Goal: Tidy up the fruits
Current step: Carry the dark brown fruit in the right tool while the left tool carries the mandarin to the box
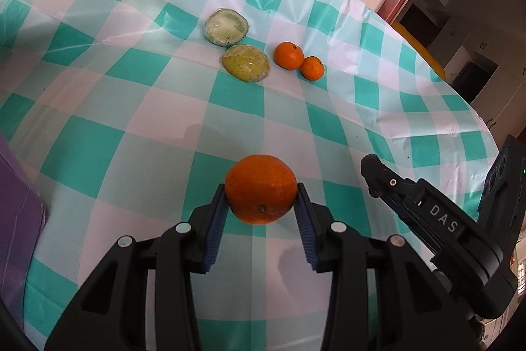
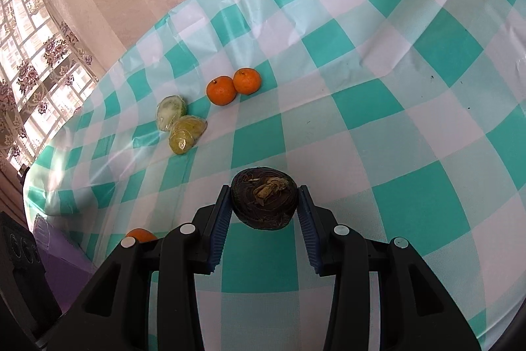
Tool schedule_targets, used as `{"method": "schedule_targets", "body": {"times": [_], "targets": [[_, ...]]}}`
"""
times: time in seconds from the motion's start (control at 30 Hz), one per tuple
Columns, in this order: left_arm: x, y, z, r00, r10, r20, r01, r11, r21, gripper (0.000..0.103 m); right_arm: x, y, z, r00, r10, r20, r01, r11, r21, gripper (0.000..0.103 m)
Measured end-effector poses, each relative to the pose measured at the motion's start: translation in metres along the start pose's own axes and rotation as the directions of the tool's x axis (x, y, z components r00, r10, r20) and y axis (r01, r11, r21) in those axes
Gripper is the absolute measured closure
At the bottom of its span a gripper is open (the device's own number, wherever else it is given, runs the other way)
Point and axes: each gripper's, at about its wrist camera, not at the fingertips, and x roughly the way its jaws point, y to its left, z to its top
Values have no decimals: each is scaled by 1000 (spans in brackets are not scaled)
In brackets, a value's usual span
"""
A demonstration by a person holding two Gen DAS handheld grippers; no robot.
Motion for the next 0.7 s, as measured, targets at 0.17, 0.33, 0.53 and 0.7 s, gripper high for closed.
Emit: {"method": "schedule_targets", "body": {"times": [0.17,0.33,0.53,0.7], "targets": [[-22,5,-20,1000,1,9,-1,1000,7,62,-15,6,-18,1000,19,-2,-20,1000,-21,63],[-41,9,-38,1000,-2,21,2,1000,14,62,-27,11,-32,999,32,-13,-33,999,-43,63],[-60,13,-54,999,10,45,-11,1000,9,62,-40,14,-47,999,49,-20,-51,997,-63,63],[-69,12,-62,997,36,65,-38,999,27,62,-50,22,-61,997,72,-29,-75,993,-92,63]]}}
